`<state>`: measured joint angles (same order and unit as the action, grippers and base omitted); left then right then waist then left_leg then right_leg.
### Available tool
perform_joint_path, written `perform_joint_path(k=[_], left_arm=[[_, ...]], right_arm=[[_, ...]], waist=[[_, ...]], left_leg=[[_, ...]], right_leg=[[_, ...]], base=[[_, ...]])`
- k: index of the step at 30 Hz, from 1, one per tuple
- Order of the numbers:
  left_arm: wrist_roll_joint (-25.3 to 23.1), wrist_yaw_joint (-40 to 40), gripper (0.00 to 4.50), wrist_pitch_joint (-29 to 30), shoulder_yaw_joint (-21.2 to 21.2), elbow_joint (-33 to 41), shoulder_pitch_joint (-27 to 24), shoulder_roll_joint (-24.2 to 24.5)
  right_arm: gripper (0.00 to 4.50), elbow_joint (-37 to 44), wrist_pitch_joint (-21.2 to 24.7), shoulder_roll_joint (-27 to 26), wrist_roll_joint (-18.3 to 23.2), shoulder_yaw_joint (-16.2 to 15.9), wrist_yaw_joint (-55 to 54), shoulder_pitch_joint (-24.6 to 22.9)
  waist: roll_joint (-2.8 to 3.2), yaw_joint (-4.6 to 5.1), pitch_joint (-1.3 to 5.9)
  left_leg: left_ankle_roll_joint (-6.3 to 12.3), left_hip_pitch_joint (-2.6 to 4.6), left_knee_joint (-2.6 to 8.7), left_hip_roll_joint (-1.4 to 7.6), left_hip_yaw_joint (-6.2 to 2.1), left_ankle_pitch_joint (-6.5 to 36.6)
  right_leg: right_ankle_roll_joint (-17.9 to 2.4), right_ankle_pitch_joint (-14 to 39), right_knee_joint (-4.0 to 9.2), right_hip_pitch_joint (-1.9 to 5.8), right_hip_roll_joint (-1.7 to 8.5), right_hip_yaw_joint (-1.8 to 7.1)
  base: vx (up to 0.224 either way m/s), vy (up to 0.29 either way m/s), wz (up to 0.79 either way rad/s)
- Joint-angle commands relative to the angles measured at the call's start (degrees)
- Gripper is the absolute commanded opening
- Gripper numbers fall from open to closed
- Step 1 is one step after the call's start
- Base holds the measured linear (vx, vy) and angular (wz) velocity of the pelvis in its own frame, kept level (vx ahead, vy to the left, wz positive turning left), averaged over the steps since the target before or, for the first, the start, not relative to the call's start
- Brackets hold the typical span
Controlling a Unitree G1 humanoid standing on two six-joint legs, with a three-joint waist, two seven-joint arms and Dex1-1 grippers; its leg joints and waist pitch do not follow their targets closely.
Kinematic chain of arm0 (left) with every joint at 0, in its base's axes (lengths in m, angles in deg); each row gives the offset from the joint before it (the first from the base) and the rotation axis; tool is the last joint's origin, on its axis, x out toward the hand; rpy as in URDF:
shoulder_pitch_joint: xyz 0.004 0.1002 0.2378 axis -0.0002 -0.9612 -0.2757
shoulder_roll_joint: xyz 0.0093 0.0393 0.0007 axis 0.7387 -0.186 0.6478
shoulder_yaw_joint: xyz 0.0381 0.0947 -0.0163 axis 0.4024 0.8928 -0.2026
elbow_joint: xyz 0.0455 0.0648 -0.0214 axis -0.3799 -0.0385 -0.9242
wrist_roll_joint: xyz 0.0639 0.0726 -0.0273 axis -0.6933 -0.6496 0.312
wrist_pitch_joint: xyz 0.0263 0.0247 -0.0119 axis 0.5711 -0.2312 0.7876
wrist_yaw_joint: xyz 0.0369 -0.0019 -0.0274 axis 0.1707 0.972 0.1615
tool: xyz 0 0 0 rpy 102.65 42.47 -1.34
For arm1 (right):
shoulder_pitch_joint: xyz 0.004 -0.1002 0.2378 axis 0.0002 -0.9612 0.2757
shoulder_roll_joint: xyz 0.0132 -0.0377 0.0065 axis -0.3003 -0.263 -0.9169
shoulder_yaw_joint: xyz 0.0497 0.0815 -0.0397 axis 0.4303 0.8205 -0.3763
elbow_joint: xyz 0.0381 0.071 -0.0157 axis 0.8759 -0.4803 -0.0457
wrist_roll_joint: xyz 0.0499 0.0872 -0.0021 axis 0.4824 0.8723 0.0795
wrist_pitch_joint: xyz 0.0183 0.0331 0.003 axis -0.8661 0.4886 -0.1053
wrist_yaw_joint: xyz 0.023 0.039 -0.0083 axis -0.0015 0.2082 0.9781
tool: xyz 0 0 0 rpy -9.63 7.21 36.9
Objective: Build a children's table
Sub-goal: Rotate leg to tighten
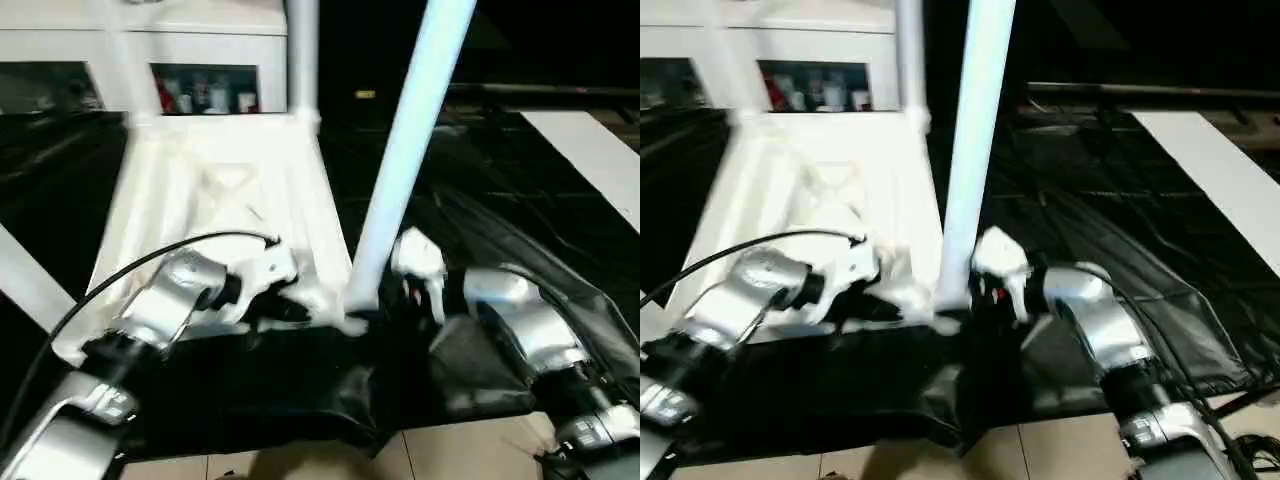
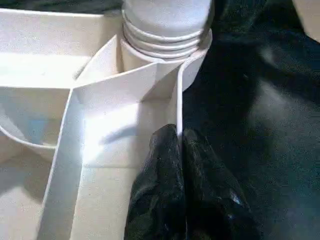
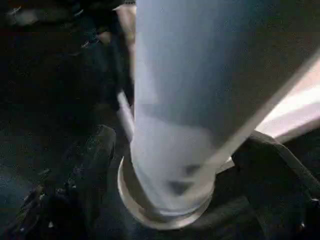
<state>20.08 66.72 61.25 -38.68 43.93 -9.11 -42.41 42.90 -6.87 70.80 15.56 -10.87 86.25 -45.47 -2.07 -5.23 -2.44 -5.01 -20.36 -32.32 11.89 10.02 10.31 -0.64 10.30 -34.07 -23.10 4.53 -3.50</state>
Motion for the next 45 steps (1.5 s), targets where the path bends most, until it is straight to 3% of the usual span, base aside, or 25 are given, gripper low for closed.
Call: perform_joint_path(k=[1,6,8,12,13,17,19,27,29,31,32,33,34,36,37,39,42,43,45], left_arm=[[-0.2,3.0,0.0,1.4,3.3,0.9,-1.5,0.0],[0.0,3.0,0.0,1.6,3.3,1.3,-1.3,0.6],[-0.1,3.2,0.0,1.7,3.2,1.4,-1.2,0.7],[-0.3,3.5,0.0,2.0,2.9,1.8,-1.3,0.9],[-0.3,3.5,0.0,2.0,2.9,1.7,-1.3,0.9],[-0.3,3.6,0.0,2.2,3.0,1.8,-1.3,1.4],[-0.2,3.7,0.0,2.3,3.0,1.8,-1.3,1.5],[-0.7,3.2,0.0,3.5,3.4,1.5,-1.5,1.5],[-1.2,0.2,0.0,4.0,2.7,0.0,-1.1,0.1],[-1.9,-6.8,0.0,4.7,0.8,-3.9,0.2,-3.3],[-2.2,-9.9,0.0,5.6,0.0,-5.7,1.0,-5.1],[-2.3,-11.6,0.0,6.3,-0.4,-6.7,1.3,-6.0],[-2.3,-13.0,0.0,6.9,-0.8,-7.4,1.6,-6.8],[-2.1,-16.8,0.0,8.5,-1.9,-9.5,2.6,-9.5],[-1.8,-20.7,0.0,9.6,-3.2,-11.7,3.6,-12.1],[-1.6,-23.6,0.0,9.9,-4.1,-13.5,4.5,-13.9],[-2.6,-30.8,0.0,8.2,-5.2,-19.9,7.2,-18.0],[-3.0,-32.2,0.0,7.5,-5.5,-21.3,7.8,-18.7],[-3.6,-33.5,0.0,6.8,-5.6,-22.6,8.3,-19.2]], right_arm=[[3.93,1.6,0.2,0.9,0.1,-0.6,2.4,-0.4],[3.93,1.5,0.1,1.5,-1.3,-1.2,3.7,-0.6],[3.57,1.2,0.4,1.6,-1.2,-1.1,3.5,-0.3],[3.43,0.9,0.9,1.8,-0.6,-1.4,3.2,0.1],[3.17,0.8,0.9,1.8,-0.6,-1.4,3.2,0.1],[3.05,0.5,1.0,1.3,-1.0,-1.2,3.4,0.2],[2.76,0.3,0.9,1.1,-1.1,-1.2,3.3,0.2],[2.68,-0.5,1.7,-0.5,-0.1,-0.3,1.1,-0.5],[2.68,-2.1,2.6,-2.3,-0.1,1.2,-2.9,-0.4],[2.68,-6.1,4.6,-5.6,-1.4,3.4,-11.8,0.1],[2.68,-7.8,5.3,-7.3,-1.7,4.4,-15.8,0.4],[2.67,-8.6,5.6,-8.3,-1.8,5.0,-17.9,0.5],[2.67,-9.2,6.2,-9.1,-1.8,5.4,-19.5,0.5],[2.67,-10.8,7.3,-11.8,-2.4,6.3,-24.9,1.0],[2.67,-12.3,8.9,-14.8,-2.4,7.2,-29.8,1.8],[2.67,-13.3,9.7,-16.9,-2.6,7.5,-33.0,2.6],[2.67,-18.7,10.4,-23.3,-3.7,9.0,-44.3,6.0],[2.67,-19.8,10.1,-24.3,-4.4,8.7,-45.6,6.6],[2.67,-20.7,9.8,-25.2,-5.0,8.3,-46.5,7.1]], waist=[[0.34,0.33,2.83],[0.19,0.35,3.01],[0.16,0.35,3.11],[0.24,0.32,3.32],[0.3,0.31,3.31],[0.4,0.25,3.34],[0.4,0.23,3.38],[0.44,0.36,3.34],[0.49,0.47,3.24],[0.41,0.68,2.9],[0.49,0.79,2.61],[0.49,0.83,2.52],[0.44,1.04,2.68],[0.42,1.33,2.61],[0.65,1.77,2.7],[0.45,1.96,2.7],[0.73,2.31,2.83],[0.95,2.57,2.77],[0.84,2.63,2.81]], left_leg=[[1.83,0.61,3.6,1.48,0.22,12.5],[1.41,0.43,3.5,1.33,0.12,11.6],[1.59,0.36,3.39,1.26,0.15,10.3],[2.27,0.4,3.15,1.24,0.2,8.5],[2.36,0.33,3.13,1.18,0.21,8.5],[2.24,0.38,3.12,1.18,0.17,9.0],[2.05,0.37,3.09,1.2,0.14,9.0],[1.46,0.41,3.08,1.14,0.13,10.0],[1.26,0.42,3.13,1.14,0.16,10.8],[-0.18,0.42,3.39,1.0,-0.04,13.8],[-0.59,0.49,3.41,0.82,0.04,14.9],[-1.58,0.89,3.41,0.76,-0.17,17.7],[-1.91,0.7,3.48,0.63,-0.5,18.4],[-1.69,0.62,3.52,0.56,-0.58,18.4],[-1.63,0.71,3.42,0.55,-0.59,18.9],[-1.61,0.51,3.36,0.37,-0.56,18.4],[-1.65,0.52,3.46,0.34,-0.84,19.5],[-1.8,0.64,3.41,0.24,-0.78,19.9],[-1.54,0.73,3.47,0.27,-0.85,20.7]], right_leg=[[-12.9,9.9,3.41,2.73,3.09,2.44],[-11.8,10.3,3.36,2.92,3.08,2.48],[-12.1,8.4,3.13,2.98,3.0,2.47],[-13.3,4.7,2.73,3.12,2.89,2.39],[-13.4,4.6,2.72,3.18,2.9,2.37],[-13.4,5.3,2.74,3.19,2.93,2.34],[-13.5,5.1,2.69,3.21,2.92,2.33],[-13.3,6.4,2.73,3.18,2.88,2.36],[-13.2,7.6,2.91,3.03,2.92,2.41],[-11.6,14.1,3.58,3.01,3.04,2.38],[-10.9,16.9,3.91,2.64,2.85,2.33],[-9.2,23.3,4.49,2.47,3.11,2.22],[-7.4,27.0,4.74,2.65,3.27,2.1],[-6.0,28.5,5.16,2.41,3.16,2.03],[-6.2,28.9,5.16,2.05,3.19,2.11],[-6.0,28.8,5.29,2.13,3.0,2.0],[-5.6,29.0,5.43,2.07,3.01,1.76],[-5.4,29.5,5.61,1.65,2.99,1.84],[-5.1,29.6,5.75,1.76,2.94,1.71]], base=[[0.0,0.0,0.0],[0.0,0.0,0.0],[0.0,0.0,0.0],[0.0,0.0,0.0],[0.0,0.0,0.0],[0.0,0.0,0.0],[0.0,0.0,0.0],[0.0,0.0,0.0],[0.0,0.0,0.0],[0.0,0.0,0.0],[0.0,0.0,0.0],[-0.057,-0.008,-0.03],[-0.052,-0.004,-0.06],[-0.026,-0.002,-0.03],[0.0,0.0,0.0],[0.0,0.0,0.0],[0.0,0.0,0.0],[0.0,0.0,0.0],[0.0,0.0,0.0]])
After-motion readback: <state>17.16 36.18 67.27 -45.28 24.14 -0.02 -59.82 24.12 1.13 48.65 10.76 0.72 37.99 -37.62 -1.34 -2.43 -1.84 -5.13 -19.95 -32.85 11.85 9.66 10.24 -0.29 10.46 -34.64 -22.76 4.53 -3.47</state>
